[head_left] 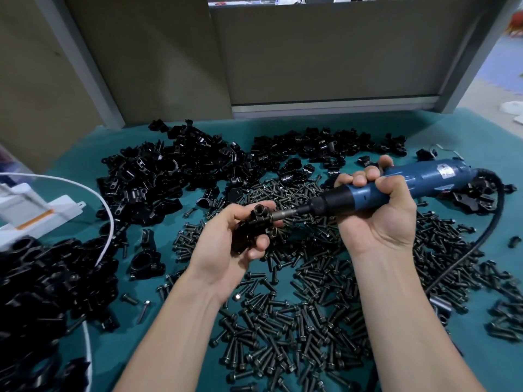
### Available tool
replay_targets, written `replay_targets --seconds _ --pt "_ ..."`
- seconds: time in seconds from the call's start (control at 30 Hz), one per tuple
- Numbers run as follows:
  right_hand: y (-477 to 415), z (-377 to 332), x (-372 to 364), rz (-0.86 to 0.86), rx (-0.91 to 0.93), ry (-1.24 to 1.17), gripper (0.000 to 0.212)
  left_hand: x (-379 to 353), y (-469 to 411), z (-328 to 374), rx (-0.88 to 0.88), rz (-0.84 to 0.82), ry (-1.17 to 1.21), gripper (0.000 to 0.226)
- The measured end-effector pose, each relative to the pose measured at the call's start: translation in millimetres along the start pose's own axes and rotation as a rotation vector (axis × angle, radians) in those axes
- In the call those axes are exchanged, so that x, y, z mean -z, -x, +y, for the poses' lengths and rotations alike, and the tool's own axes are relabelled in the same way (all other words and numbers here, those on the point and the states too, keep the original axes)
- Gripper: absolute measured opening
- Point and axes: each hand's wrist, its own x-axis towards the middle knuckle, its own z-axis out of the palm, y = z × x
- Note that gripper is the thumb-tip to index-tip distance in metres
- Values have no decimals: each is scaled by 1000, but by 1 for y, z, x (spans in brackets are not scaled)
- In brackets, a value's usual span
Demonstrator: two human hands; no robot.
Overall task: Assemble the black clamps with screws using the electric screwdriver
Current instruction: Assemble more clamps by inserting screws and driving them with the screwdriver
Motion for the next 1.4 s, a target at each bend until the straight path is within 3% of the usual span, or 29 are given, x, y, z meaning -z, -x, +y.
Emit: replay_targets --seconds 0.17,0.37,0.5,0.67,0.87,1.07,1.4 --pt "-2 -2 2 104 17 -26 30 1 0 -1 -5 -33 -34 40" --pt "-3 -2 3 176 12 -52 28 3 -1 -3 -26 21 -331 34" --pt "-3 -1 4 194 6 -35 28 0 -1 -9 -21 96 -470 48" --pt "-4 2 4 185 9 -3 29 -1 -2 -10 -9 201 -505 56" --pt "-4 -5 3 56 7 90 31 3 0 -1 -3 228 -494 35" --pt "-7 -5 7 140 25 -5 30 5 -3 -2 -18 265 -461 27" --pt "-8 -3 11 159 37 11 31 -4 3 -13 -233 403 -914 50"
